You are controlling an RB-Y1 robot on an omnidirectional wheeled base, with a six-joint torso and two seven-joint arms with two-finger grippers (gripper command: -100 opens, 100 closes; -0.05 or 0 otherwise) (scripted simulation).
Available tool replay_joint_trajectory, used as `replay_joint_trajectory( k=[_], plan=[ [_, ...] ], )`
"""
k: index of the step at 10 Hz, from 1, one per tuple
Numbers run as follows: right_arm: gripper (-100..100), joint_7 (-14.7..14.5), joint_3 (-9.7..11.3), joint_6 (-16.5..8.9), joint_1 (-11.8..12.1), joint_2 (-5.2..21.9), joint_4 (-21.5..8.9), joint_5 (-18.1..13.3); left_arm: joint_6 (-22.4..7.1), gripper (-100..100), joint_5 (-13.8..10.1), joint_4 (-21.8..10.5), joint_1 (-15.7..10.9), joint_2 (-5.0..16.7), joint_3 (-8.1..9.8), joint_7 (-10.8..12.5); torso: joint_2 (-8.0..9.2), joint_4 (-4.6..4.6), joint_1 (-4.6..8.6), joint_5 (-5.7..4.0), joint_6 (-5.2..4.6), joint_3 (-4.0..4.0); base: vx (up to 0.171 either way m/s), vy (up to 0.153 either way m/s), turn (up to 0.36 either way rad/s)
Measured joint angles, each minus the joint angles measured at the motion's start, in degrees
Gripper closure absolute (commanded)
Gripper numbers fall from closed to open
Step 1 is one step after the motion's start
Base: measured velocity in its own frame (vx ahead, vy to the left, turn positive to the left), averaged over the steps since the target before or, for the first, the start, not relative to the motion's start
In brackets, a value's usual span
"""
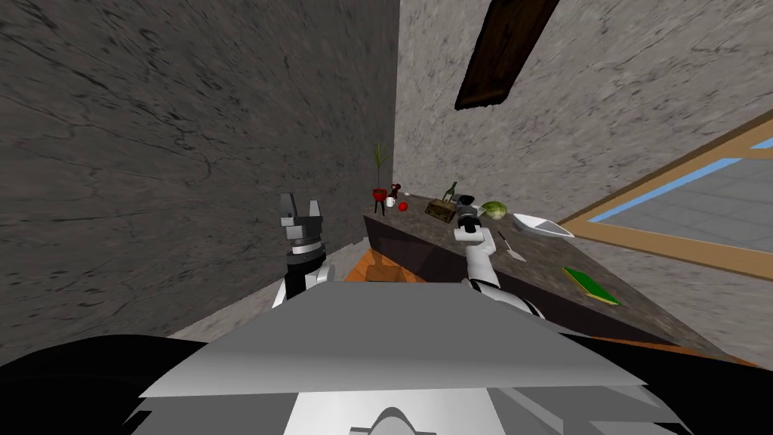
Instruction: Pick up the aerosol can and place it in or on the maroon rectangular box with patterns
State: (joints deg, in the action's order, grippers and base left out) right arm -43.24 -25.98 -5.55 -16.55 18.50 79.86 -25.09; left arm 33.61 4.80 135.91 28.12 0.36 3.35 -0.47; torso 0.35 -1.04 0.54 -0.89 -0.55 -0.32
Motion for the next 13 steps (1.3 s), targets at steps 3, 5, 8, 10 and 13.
replay_joint_trajectory(
  k=[3,5,8,10,13],
  plan=[
    [100,-0.7,-1.1,-1.1,-3.4,3.2,-3.1,-1.6,0.0,0,0.0,0.0,0.0,0.0,0.00,0.0,-0.06,0.00,-0.15,0.10,0.02,-0.03,0.101,-0.091,0.194],
    [100,-1.2,-1.7,-1.6,-5.9,5.9,-5.6,-2.7,0.0,0,0.0,0.0,0.0,0.0,0.00,0.0,0.06,0.04,-0.28,0.16,0.01,0.05,0.085,-0.085,0.184],
    [100,-2.4,-2.7,-2.1,-9.3,8.8,-8.9,-4.9,0.0,0,0.0,0.0,0.0,0.0,0.00,0.0,0.08,0.07,-0.35,0.21,-0.02,0.07,0.088,-0.089,0.146],
    [100,-3.1,-2.5,-3.2,-10.9,11.1,-9.9,-5.7,0.0,0,0.0,0.0,0.0,0.0,0.00,0.0,0.17,0.13,-0.50,0.27,-0.02,0.15,0.078,-0.063,0.122],
    [-100,-4.0,-3.1,-3.1,-13.0,13.0,-12.1,-7.1,0.0,0,0.0,0.0,0.0,0.0,0.00,0.0,0.37,0.17,-0.68,0.28,-0.06,0.26,0.044,-0.037,0.061]
  ],
)
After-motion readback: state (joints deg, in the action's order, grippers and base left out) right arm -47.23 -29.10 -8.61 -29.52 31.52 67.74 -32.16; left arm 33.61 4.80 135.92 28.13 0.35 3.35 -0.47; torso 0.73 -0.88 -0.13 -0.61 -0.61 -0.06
